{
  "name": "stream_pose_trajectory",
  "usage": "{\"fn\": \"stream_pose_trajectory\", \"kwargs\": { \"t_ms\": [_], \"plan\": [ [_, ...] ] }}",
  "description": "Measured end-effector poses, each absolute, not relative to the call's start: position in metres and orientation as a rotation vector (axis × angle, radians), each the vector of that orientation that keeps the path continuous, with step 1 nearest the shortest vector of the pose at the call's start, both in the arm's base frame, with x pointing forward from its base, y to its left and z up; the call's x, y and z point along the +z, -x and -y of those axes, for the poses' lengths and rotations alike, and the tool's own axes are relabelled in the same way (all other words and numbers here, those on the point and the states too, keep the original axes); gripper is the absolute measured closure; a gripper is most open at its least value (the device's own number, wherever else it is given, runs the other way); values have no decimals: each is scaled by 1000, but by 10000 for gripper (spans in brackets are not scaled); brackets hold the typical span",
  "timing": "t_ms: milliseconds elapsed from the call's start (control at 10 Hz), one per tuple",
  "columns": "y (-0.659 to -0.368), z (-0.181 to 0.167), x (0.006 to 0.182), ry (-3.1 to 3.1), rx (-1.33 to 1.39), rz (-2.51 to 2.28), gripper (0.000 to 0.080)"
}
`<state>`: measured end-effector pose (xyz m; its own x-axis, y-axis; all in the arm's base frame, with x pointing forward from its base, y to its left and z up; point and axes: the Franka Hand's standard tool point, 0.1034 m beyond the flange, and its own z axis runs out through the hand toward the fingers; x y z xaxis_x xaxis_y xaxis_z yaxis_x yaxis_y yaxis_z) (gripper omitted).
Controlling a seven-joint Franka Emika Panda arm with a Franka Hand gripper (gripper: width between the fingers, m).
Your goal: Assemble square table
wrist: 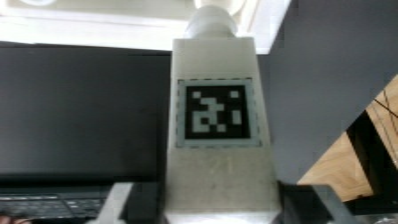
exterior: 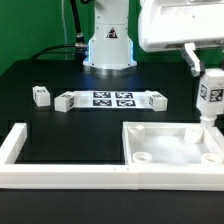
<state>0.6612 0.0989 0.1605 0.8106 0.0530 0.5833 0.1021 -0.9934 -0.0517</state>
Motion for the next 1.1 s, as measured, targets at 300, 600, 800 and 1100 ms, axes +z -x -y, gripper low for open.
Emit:
{"fn": "stream_pose_trajectory", "kwargs": {
  "t_ms": [300, 600, 800, 1100],
  "plan": [
    [-667, -111, 147, 2887, -998, 152, 511],
    [-667, -110, 144, 2894, -999, 179, 511],
    [-665, -104, 132, 2917, -999, 228, 511],
    [-662, -103, 116, 2919, -1001, 227, 511]
  ]
}}
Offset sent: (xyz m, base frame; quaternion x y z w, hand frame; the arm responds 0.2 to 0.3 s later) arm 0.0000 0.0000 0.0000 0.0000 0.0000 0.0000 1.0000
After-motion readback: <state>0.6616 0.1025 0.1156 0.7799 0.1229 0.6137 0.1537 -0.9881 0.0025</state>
